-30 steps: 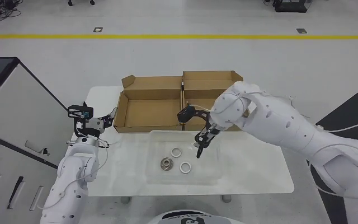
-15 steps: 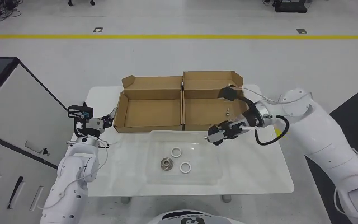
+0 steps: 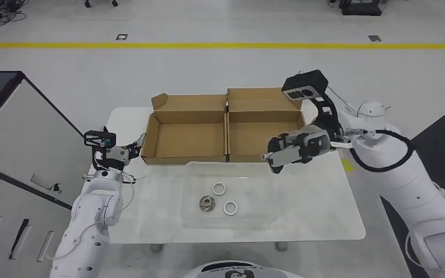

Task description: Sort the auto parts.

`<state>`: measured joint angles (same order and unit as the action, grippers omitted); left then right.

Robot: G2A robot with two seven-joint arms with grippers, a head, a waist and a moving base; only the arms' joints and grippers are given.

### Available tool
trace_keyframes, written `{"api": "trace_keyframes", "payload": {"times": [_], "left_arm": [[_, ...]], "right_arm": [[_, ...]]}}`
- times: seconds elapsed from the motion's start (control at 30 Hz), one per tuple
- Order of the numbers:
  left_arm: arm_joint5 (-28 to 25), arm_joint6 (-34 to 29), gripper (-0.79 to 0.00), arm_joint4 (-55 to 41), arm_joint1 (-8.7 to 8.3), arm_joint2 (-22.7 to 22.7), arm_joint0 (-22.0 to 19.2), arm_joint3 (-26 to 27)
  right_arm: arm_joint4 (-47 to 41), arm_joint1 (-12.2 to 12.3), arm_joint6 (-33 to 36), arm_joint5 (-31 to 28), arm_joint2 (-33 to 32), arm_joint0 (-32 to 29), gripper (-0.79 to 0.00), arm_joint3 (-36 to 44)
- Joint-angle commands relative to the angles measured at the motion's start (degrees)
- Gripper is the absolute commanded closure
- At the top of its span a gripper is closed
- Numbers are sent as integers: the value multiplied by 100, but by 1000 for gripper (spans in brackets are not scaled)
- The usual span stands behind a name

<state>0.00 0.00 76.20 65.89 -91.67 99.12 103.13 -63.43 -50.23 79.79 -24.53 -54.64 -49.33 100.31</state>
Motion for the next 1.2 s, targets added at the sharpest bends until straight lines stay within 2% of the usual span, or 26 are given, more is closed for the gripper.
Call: {"api": "trace_keyframes", "payload": {"times": [0.0,0.33,0.43,0.5,0.63,0.83,1.17], "left_arm": [[0,0,-785,0,0,0,0,0],[0,0,-785,0,0,0,0,0],[0,0,-785,0,0,0,0,0],[0,0,-785,0,0,0,0,0],[0,0,-785,0,0,0,0,0],[0,0,-785,0,0,0,0,0],[0,0,-785,0,0,0,0,0]], "right_arm": [[-29,-30,20,20,-8,11,0,-13],[-29,-30,20,20,-8,11,0,-13],[93,-53,-104,145,25,-36,0,240],[-578,-137,-209,-64,94,-138,0,431],[-1151,-307,-152,-148,317,-99,0,523],[-1621,-593,-127,-123,546,37,0,540],[-2083,-975,-108,-100,512,-14,0,163]]}}
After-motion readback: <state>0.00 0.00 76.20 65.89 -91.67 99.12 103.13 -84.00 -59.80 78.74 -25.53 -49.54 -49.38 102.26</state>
